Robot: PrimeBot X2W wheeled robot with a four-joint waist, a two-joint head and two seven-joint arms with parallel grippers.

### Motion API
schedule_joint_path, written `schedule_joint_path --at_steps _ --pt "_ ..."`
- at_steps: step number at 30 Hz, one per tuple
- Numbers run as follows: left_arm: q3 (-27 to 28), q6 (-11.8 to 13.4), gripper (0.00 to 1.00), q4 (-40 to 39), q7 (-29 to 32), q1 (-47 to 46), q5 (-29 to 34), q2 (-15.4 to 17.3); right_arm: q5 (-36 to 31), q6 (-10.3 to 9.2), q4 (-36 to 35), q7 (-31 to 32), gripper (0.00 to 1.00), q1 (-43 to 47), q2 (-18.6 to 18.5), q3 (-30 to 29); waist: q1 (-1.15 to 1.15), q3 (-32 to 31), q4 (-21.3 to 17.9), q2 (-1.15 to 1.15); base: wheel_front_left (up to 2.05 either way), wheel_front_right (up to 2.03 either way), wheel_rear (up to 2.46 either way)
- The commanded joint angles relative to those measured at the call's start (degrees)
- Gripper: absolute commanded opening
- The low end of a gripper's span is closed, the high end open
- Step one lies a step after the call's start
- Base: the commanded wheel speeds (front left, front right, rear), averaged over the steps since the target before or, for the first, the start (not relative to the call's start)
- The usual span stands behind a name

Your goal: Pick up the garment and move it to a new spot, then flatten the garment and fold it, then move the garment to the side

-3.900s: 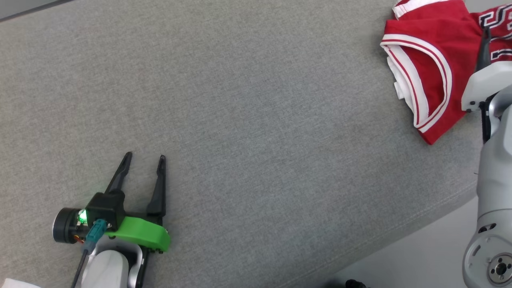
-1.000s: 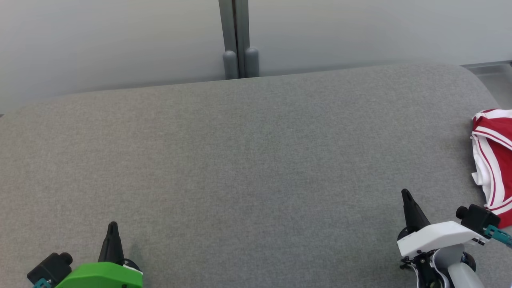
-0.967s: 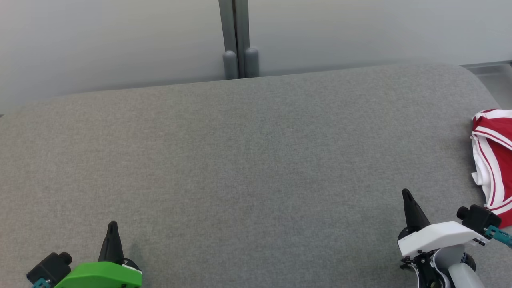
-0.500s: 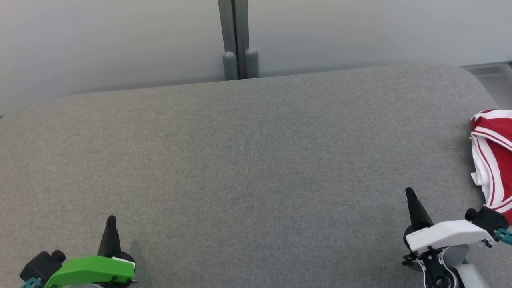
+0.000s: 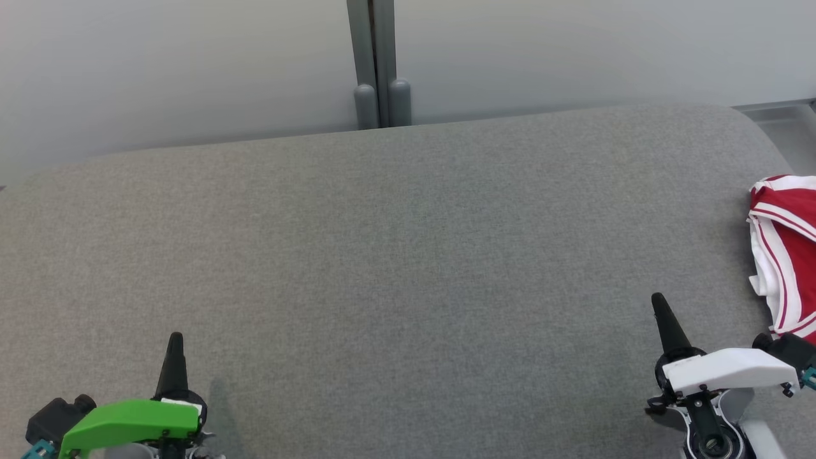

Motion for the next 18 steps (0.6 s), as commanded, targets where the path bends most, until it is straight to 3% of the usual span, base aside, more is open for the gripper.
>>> schedule_joint_path --at_steps 1,18 --pt "0.25 -0.23 0.00 -0.79 0.40 -1.35 -1.67 0.46 1.57 -0.04 -0.94 0.40 0.00 0.23 -0.37 -0.24 0.00 -0.02 -0.01 0.00 0.00 0.00 0.00" --pt "0.84 -0.41 0.00 -1.57 2.92 -2.26 -11.06 0.52 11.13 -0.05 -2.70 2.91 0.00 0.72 -0.45 -1.07 0.00 -0.26 -0.10 0.00 0.00 0.00 0.00"
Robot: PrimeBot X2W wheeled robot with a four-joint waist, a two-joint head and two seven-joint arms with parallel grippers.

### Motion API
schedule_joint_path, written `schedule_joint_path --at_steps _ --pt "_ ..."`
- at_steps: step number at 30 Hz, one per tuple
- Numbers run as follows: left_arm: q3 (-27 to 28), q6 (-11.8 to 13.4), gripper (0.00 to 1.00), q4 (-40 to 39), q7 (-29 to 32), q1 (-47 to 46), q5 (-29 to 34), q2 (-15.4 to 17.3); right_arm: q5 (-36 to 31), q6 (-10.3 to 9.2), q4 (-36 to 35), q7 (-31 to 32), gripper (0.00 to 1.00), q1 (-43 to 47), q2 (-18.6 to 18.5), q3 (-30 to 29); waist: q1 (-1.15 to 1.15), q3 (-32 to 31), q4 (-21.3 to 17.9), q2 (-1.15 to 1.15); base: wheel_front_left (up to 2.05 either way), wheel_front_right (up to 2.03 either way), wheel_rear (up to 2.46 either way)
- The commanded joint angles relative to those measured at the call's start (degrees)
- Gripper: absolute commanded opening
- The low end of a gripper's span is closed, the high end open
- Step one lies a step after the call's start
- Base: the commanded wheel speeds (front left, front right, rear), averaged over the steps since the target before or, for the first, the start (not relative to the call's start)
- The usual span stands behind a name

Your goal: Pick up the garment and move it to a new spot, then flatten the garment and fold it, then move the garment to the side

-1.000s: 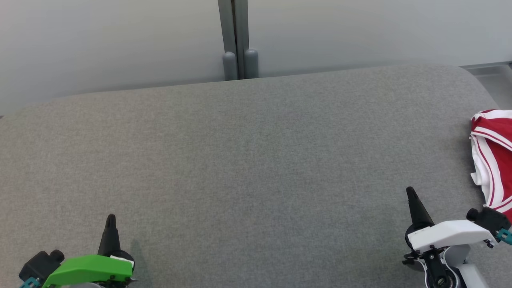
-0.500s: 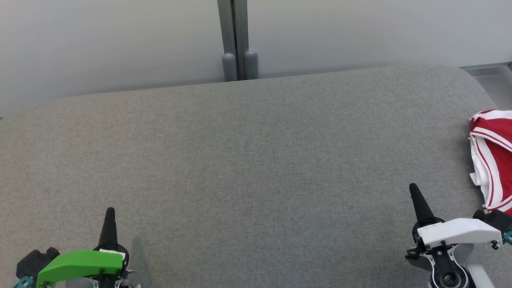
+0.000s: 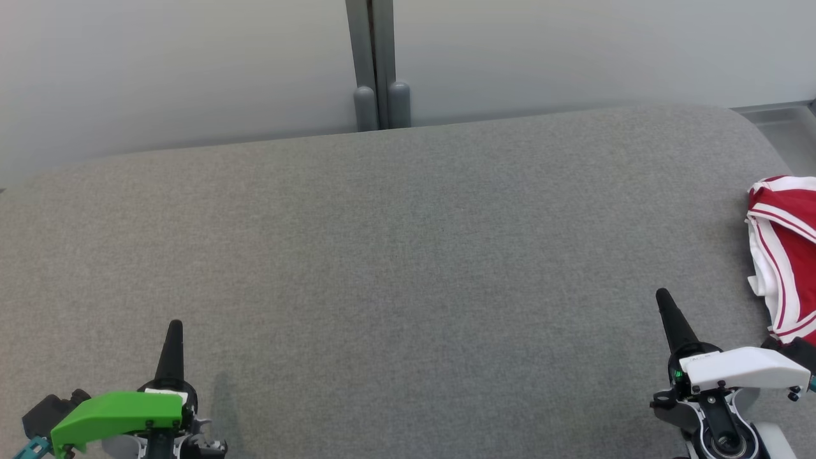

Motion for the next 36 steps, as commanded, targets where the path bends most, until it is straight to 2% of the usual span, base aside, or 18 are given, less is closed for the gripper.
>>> schedule_joint_path --at_steps 1,36 --pt "0.31 -0.25 0.00 -0.53 0.40 -1.22 -1.37 0.47 1.34 -0.04 -0.79 0.48 0.00 0.27 -0.32 -0.25 0.00 -0.02 -0.01 0.00 0.00 0.00 0.00" --pt "1.20 -0.56 0.00 -1.78 4.43 -2.70 -16.26 0.54 16.49 -0.03 -3.49 4.41 0.00 1.14 -0.48 -1.54 0.00 -0.49 -0.19 0.00 0.00 0.00 0.00"
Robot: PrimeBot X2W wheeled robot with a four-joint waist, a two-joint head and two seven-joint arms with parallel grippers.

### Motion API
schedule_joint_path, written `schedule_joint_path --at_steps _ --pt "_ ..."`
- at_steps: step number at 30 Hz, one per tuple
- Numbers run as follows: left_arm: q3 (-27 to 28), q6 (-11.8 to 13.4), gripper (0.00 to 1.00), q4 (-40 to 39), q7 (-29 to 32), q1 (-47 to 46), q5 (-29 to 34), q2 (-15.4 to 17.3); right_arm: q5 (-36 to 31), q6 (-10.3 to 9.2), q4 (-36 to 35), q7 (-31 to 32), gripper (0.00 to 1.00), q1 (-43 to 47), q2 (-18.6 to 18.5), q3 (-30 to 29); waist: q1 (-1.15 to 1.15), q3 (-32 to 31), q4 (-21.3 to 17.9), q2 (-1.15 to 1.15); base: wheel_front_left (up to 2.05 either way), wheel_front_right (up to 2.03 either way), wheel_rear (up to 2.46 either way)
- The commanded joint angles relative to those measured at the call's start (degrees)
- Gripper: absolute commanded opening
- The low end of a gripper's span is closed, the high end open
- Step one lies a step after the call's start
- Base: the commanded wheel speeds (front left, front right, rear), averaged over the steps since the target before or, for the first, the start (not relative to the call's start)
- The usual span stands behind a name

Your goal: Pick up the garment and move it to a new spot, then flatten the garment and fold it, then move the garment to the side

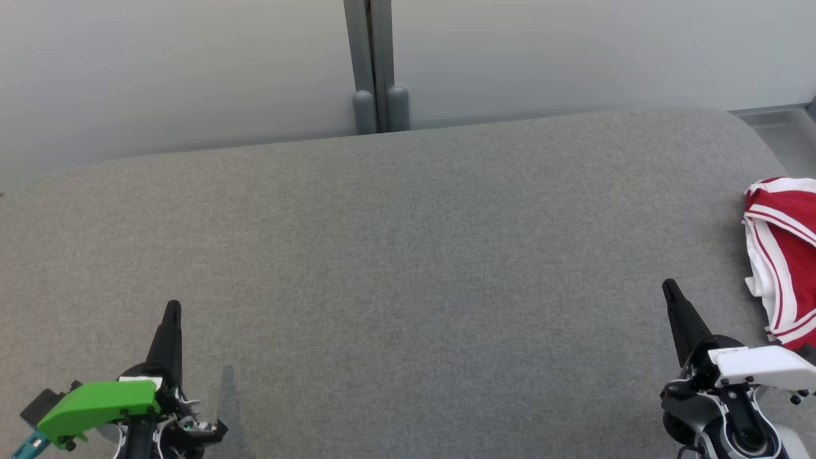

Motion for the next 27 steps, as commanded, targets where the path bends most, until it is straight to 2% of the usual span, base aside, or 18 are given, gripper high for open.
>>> schedule_joint_path --at_steps 1,27 --pt "0.25 -0.32 0.00 -0.28 0.50 -1.17 -1.25 0.42 1.22 0.00 -0.43 0.38 0.00 0.54 -0.34 -0.21 0.00 -0.02 -0.01 0.00 0.00 0.00 0.00" --pt "0.28 -0.33 0.00 -0.32 0.71 -1.06 -1.96 0.43 1.98 0.00 -0.57 0.63 0.00 0.62 -0.34 -0.25 0.00 -0.06 -0.02 0.00 0.00 0.00 0.00"
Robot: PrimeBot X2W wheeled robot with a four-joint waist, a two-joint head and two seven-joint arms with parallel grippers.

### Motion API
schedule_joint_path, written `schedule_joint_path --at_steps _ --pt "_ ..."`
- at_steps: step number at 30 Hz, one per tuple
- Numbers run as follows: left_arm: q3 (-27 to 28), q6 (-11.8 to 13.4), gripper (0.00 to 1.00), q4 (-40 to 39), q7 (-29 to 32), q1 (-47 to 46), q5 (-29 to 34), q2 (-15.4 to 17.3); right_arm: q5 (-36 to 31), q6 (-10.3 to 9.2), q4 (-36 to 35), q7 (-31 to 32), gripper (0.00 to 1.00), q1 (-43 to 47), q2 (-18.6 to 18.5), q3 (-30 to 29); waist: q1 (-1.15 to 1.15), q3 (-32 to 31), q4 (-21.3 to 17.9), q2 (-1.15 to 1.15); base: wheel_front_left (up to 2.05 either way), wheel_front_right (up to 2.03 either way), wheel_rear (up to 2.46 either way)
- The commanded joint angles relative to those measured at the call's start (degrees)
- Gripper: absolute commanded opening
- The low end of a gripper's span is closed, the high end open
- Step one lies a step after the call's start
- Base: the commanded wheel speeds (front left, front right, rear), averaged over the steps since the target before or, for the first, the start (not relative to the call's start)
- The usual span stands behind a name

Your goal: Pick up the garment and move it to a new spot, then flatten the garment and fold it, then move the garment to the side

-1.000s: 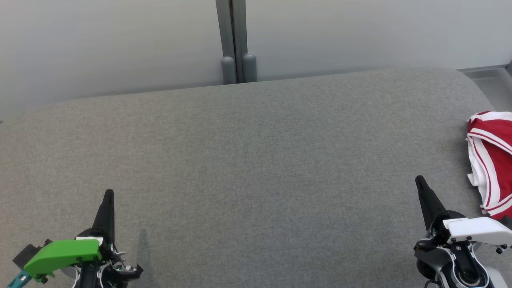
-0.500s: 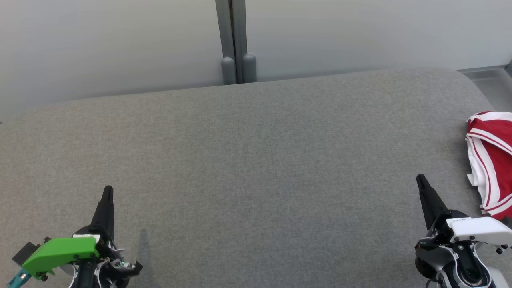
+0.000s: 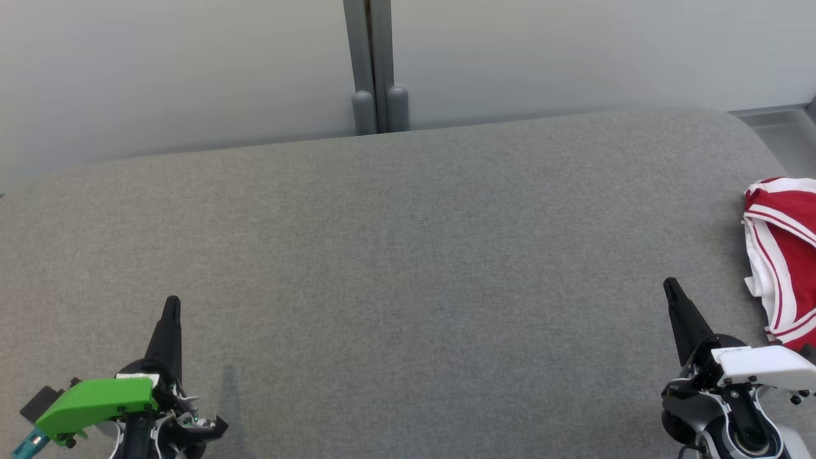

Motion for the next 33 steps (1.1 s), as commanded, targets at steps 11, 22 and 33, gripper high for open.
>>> schedule_joint_path --at_steps 11,22,33 --pt "0.15 -0.28 0.00 -0.10 0.28 -0.63 -0.19 0.42 0.20 0.00 -0.23 0.18 0.00 0.59 -0.31 -0.07 0.00 0.00 0.00 0.00 0.00 0.00 0.00" --pt "0.15 -0.28 0.00 -0.11 0.28 -0.63 -0.19 0.42 0.20 0.00 -0.23 0.18 0.00 0.59 -0.31 -0.07 0.00 0.00 0.00 0.00 0.00 0.00 0.00" --pt "0.15 -0.28 0.00 -0.11 0.28 -0.63 -0.19 0.42 0.20 0.00 -0.23 0.17 0.00 0.59 -0.31 -0.07 0.00 0.00 0.00 0.00 0.00 0.00 0.00"
